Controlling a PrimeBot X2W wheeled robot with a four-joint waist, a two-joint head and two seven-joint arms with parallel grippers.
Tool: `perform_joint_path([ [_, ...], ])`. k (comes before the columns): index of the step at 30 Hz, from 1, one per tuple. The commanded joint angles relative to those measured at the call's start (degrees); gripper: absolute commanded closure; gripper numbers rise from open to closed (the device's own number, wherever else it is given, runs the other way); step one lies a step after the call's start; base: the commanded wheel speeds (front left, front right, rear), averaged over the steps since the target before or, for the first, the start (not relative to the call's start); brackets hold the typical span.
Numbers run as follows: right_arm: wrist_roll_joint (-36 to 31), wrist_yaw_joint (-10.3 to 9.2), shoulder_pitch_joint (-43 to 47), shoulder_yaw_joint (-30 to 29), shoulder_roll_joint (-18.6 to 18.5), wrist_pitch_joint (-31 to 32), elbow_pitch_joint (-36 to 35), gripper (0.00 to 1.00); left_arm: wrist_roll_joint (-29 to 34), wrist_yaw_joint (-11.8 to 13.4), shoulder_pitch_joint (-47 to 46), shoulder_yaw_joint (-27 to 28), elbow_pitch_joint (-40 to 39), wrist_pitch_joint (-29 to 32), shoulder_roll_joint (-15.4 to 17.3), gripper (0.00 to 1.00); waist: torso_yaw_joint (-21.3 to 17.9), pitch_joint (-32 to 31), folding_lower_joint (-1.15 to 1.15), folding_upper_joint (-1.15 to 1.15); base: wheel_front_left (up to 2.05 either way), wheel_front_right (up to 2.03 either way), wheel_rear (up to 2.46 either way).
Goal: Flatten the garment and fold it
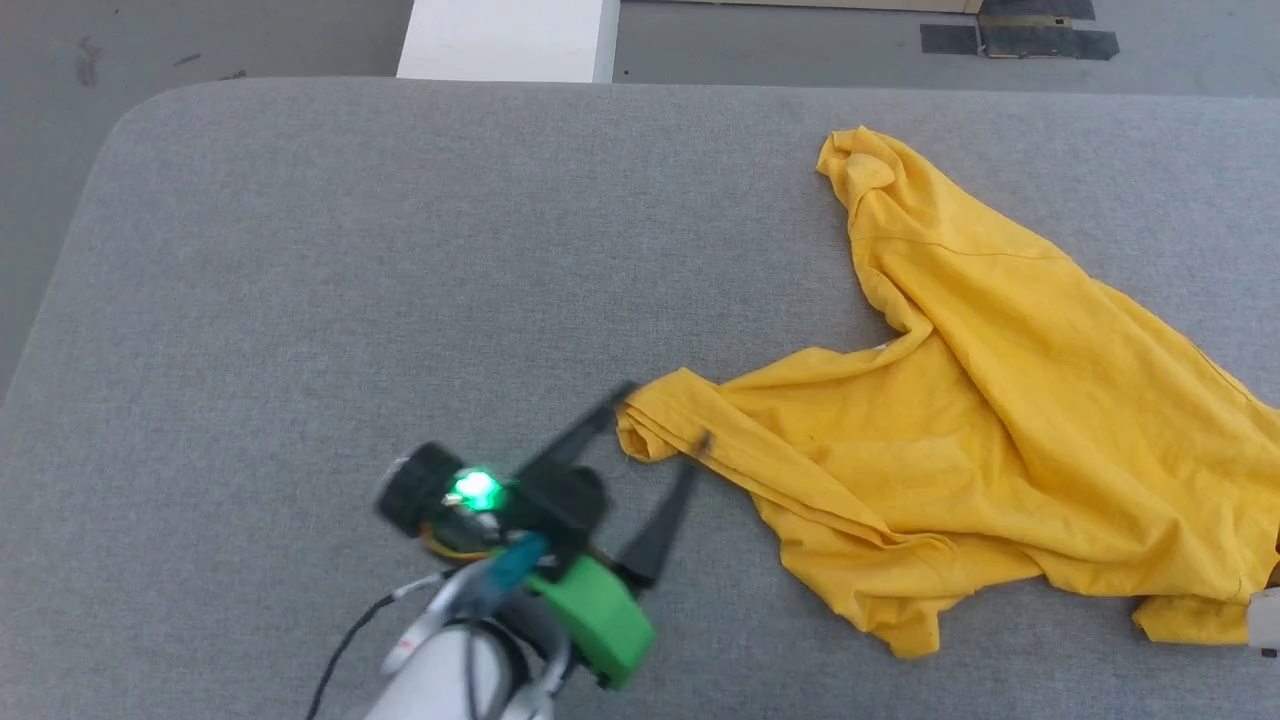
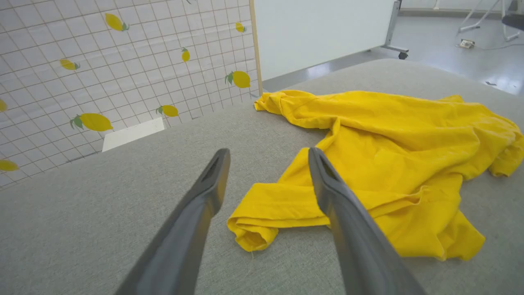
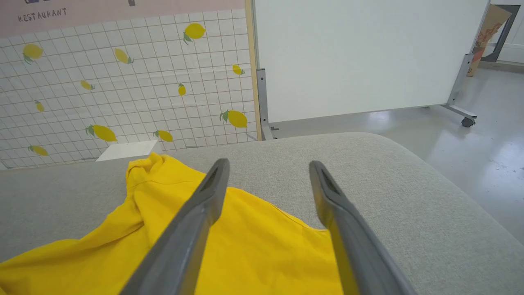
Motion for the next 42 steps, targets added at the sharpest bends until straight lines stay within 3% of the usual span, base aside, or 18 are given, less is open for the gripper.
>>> perform_joint_path([
  [1,0.16,-0.09,-0.95,0.09,0.04,0.05,0.07,0.00,-1.77,-0.36,-2.64,-2.98,1.09,1.60,1.46,0.00,0.01,0.08,0.00,0.00,0.00,0.00,0.00],
  [4,0.69,-0.09,-1.20,0.34,0.04,-0.03,0.55,0.00,-3.78,-0.38,-7.87,-11.05,4.52,5.28,4.53,0.00,-0.19,0.28,0.00,0.00,0.00,0.00,0.00],
  [10,1.46,-0.09,-1.45,1.44,0.05,-0.29,1.19,0.00,-5.29,-0.39,-15.99,-20.29,12.81,5.46,6.44,0.00,-1.36,1.64,0.00,0.00,0.00,0.00,0.00],
  [23,1.99,-0.09,-2.47,2.77,0.05,-0.78,1.05,0.00,-4.32,-0.40,-24.85,-26.64,30.09,1.43,4.19,0.00,-3.24,4.86,0.00,0.00,0.00,0.00,0.00],
  [24,1.98,-0.09,-2.54,2.68,0.05,-0.77,1.03,0.00,-4.72,-0.40,-25.13,-26.83,30.75,0.82,3.86,0.42,-3.22,4.96,0.00,0.00,0.00,0.00,0.00],
  [25,1.95,-0.09,-2.59,2.57,0.05,-0.74,1.01,0.00,-4.99,-0.40,-25.35,-26.74,31.05,0.17,3.56,0.75,-3.15,5.01,0.00,0.00,0.00,0.00,0.00],
  [26,1.91,-0.09,-2.68,2.39,0.05,-0.68,0.97,0.00,-5.40,-0.40,-25.49,-26.70,31.25,-0.49,3.25,1.00,-3.01,5.03,0.00,0.00,0.00,0.00,0.00],
  [32,1.87,-0.09,-3.01,1.89,0.05,-0.47,1.15,0.00,-7.70,-0.04,-25.15,-25.04,27.64,-3.76,3.38,1.00,-1.70,4.02,0.00,0.00,0.00,0.00,0.00],
  [36,1.92,-0.09,-2.90,2.03,0.05,-0.29,1.54,0.00,-11.20,0.91,-22.20,-22.92,19.93,-2.93,5.06,1.00,-0.69,2.48,0.00,0.00,0.00,0.00,0.00],
  [42,2.01,-0.09,-1.90,1.89,0.05,0.36,1.95,0.00,-18.45,1.91,-11.31,-22.92,2.59,6.42,12.77,1.00,1.12,0.61,0.00,0.00,0.00,0.00,0.00],
])
